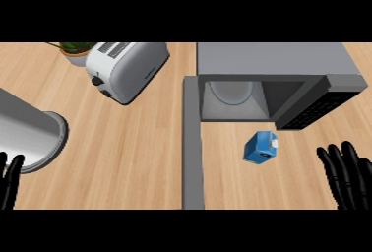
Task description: Pick up the milk, place it into the microwave and close the microwave
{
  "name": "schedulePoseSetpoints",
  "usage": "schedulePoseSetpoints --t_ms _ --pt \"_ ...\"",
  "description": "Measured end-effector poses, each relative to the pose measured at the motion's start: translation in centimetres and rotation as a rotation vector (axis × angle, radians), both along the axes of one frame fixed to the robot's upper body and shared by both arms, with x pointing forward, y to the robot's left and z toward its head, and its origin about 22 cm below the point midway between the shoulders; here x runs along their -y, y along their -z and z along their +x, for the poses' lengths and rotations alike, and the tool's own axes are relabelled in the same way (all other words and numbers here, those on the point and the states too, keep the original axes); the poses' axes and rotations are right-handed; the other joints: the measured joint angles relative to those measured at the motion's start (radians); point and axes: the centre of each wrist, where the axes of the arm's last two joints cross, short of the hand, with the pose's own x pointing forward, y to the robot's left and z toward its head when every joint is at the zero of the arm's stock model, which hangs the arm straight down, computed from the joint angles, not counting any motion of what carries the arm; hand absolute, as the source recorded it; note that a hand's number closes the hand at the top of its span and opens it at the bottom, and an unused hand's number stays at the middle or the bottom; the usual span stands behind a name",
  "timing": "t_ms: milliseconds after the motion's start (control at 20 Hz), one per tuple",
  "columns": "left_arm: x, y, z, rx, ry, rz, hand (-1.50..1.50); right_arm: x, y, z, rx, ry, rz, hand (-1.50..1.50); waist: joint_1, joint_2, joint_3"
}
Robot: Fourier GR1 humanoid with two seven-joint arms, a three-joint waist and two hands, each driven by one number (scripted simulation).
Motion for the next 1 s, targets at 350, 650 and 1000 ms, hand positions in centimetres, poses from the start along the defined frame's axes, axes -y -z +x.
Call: schedulePoseSetpoints --t_ms 350,650,1000 --pt "-1.8 0.6 -3.2 -0.003 -0.005 0.004 -1.5 -0.5 1.5 0.5 -0.005 0.036 -0.033 -1.5 0.005 0.0 0.0" --pt "-2.2 1.4 -5.5 -0.02 -0.019 0.009 -1.5 -1.0 3.9 2.2 -0.022 0.08 -0.06 -1.5 0.009 0.001 0.0" --pt "-3.6 2.1 -7.0 -0.025 -0.012 0.026 -1.5 -0.5 6.3 5.1 -0.045 0.092 -0.108 -1.5 0.009 0.002 0.0"
